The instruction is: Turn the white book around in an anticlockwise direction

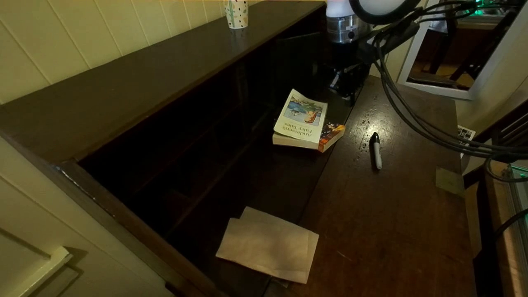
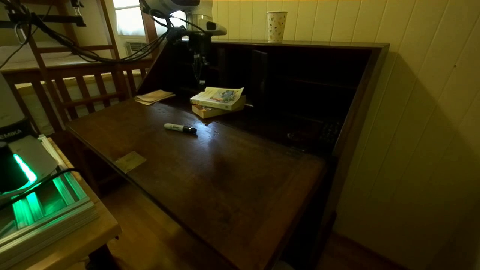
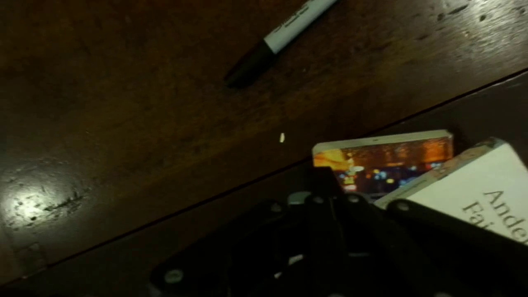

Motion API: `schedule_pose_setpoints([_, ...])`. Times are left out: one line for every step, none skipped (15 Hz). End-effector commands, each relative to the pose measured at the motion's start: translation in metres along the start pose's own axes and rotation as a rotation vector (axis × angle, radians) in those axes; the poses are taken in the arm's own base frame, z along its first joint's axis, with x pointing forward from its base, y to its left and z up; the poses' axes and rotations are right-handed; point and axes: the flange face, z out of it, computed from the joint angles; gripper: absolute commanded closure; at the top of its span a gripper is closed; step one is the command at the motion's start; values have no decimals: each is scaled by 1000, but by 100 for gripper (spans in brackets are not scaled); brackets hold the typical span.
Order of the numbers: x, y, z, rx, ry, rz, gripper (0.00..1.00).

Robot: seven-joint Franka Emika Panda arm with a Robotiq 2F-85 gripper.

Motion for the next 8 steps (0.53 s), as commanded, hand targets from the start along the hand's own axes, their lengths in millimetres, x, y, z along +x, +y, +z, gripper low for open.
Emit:
schedule_pose_setpoints([9, 12, 19, -59, 13, 139, 100])
schedule_pose_setpoints([13, 14, 25, -65, 14, 165, 100])
schedule_pose_setpoints([17, 15, 32, -72, 18, 192, 100])
schedule_pose_setpoints([20, 15, 39, -73, 25, 215, 100])
schedule_pose_setpoints([23, 15, 45, -62, 36, 244, 100])
schedule_pose_setpoints([27, 15, 52, -52, 50, 270, 100])
schedule_pose_setpoints([31, 15, 56, -31, 66, 296, 100])
schedule_pose_setpoints([34, 14, 58, -19, 87, 319, 100])
